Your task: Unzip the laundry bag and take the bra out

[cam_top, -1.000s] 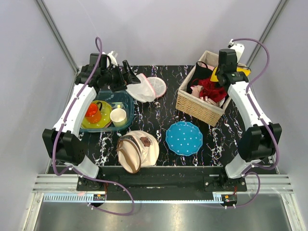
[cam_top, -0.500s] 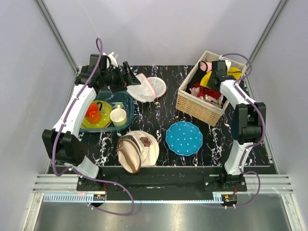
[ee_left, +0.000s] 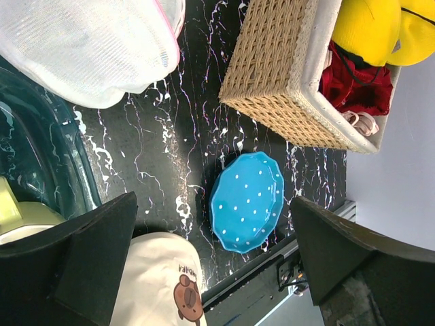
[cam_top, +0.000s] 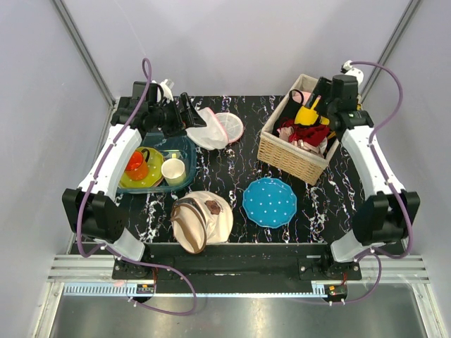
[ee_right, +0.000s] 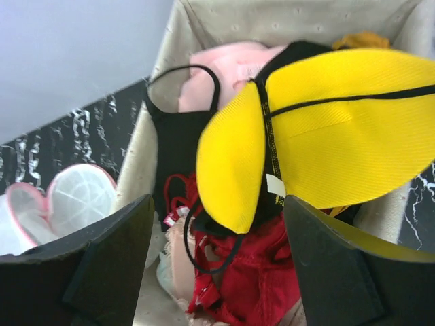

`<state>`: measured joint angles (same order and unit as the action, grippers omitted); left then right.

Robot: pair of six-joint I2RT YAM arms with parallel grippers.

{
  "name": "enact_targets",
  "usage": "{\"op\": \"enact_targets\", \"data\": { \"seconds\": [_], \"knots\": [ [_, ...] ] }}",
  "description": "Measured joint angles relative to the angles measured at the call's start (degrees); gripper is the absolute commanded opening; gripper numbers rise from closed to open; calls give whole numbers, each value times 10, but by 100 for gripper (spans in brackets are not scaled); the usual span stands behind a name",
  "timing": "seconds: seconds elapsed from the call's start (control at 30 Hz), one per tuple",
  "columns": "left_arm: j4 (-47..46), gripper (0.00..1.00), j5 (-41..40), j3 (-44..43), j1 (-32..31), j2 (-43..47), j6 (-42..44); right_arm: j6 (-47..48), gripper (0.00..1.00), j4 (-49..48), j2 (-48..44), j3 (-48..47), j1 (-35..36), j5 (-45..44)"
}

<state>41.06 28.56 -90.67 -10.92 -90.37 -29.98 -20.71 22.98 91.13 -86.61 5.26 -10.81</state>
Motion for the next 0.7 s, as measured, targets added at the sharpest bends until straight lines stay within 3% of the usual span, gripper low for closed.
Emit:
{"op": "enact_targets", "data": {
  "seconds": [0.1, 0.47, 0.7],
  "knots": [
    [0, 97, 2, 1, 0, 0, 0, -2, 100, 0, -36, -3, 0, 0],
    [-3, 98, 13, 24, 0, 21, 24, -6, 99, 106, -56, -67, 0, 17],
    [-5, 98, 16, 106, 0, 112, 67, -12, 100, 160, -137, -2, 0, -31]
  ]
}}
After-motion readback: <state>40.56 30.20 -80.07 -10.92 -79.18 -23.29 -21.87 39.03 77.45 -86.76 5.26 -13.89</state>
